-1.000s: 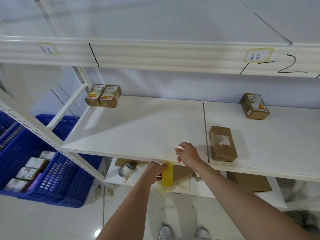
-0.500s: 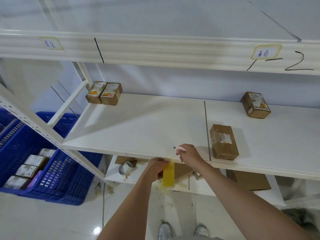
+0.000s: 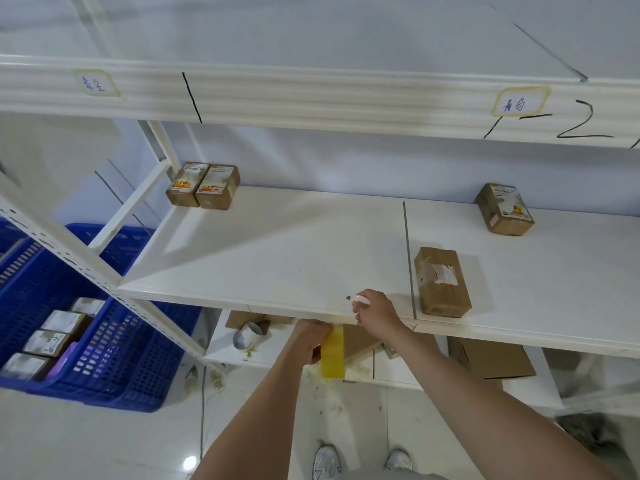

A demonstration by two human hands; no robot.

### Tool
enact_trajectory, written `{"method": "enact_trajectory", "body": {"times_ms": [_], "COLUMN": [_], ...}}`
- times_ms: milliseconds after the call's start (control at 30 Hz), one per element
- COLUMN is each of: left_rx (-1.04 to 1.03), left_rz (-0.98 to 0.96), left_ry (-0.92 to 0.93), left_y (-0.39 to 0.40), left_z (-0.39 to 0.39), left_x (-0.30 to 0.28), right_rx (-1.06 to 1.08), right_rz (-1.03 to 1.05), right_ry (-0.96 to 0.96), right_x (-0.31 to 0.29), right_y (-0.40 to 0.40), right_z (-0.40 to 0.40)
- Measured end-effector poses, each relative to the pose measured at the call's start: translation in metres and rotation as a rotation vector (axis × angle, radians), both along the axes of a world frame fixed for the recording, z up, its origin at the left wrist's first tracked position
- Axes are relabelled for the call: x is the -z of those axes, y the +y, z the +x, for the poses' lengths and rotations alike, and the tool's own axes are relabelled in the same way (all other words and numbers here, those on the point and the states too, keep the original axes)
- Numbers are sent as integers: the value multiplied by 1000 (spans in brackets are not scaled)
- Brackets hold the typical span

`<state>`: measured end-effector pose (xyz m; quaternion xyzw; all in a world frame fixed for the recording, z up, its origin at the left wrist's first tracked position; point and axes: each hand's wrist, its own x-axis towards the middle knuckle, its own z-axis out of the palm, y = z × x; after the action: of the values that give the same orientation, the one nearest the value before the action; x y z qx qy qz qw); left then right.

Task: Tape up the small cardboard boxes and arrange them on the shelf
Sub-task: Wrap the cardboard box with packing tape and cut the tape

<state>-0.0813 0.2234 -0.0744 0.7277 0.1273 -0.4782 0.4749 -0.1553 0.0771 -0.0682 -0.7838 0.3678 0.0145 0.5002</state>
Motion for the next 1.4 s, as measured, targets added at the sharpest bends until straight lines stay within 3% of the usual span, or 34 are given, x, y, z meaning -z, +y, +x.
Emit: {"method": "enact_trajectory", "body": {"times_ms": [100, 300, 600, 833, 1000, 1100, 1233, 1400], "left_rx": [54, 117, 278, 258, 265, 209, 284, 230], "left_rz": [-46, -209, -10, -91, 31, -81, -56, -18], "left_ry": [-77, -4, -205, -42, 92, 141, 123, 176], "left_y": [2, 15, 10, 16, 29, 27, 30, 50], "left_z": [-3, -9, -6, -10, -22, -28, -26, -23], "left_x": [6, 16, 22, 26, 33, 37, 27, 39], "right_rx": [29, 71, 37, -19, 10, -6, -37, -101], "right_rz": [-11, 5, 10, -33, -1, -4, -25, -25], "right_ry": [5, 9, -17, -26, -28, -20, -22, -56], "right_x": [1, 4, -1, -6, -7, -6, -4, -6], "right_y": [-6, -14, -4, 2, -3, -6, -2, 10], "right_z": [-2, -3, 1, 3, 0, -2, -4, -2]}}
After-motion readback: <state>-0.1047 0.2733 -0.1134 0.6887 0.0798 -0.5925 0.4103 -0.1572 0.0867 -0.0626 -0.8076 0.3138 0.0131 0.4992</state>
